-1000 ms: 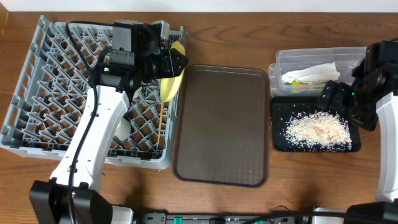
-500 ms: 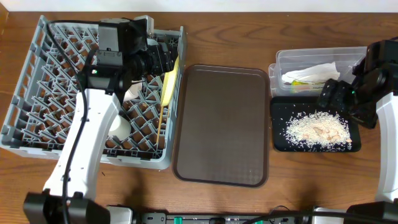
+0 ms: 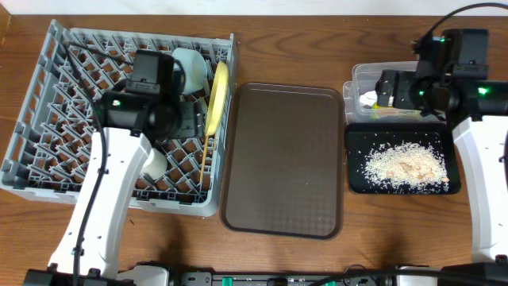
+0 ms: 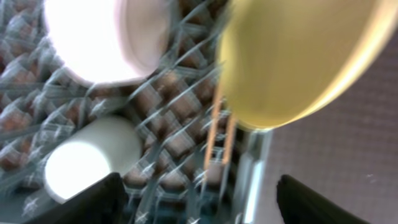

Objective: Sort waste into correct bins and load items into the dishwasher

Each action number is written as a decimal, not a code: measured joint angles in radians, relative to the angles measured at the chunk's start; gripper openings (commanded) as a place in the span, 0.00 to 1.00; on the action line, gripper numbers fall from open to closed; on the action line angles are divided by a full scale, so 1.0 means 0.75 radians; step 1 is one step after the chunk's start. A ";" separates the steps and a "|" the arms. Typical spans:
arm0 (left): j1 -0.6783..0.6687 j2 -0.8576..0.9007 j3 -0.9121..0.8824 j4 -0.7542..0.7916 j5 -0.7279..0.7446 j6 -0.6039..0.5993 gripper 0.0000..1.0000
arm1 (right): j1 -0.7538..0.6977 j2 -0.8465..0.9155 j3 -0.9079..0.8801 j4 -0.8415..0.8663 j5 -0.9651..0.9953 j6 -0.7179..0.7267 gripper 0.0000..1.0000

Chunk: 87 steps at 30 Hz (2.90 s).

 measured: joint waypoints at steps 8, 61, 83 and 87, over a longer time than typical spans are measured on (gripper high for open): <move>0.056 -0.077 -0.036 -0.113 -0.054 -0.007 0.83 | 0.016 0.008 -0.006 -0.174 0.012 -0.047 0.99; 0.056 -1.221 -0.670 0.220 0.063 0.078 0.98 | 0.016 -1.196 -0.696 -0.359 0.016 -0.039 0.99; 0.056 -1.221 -0.673 0.219 0.063 0.078 0.98 | 0.037 -1.749 -1.351 0.817 0.017 -0.153 0.99; 0.056 -1.221 -0.674 0.220 0.063 0.078 0.98 | 0.037 -1.865 -1.589 1.090 0.017 -0.164 0.99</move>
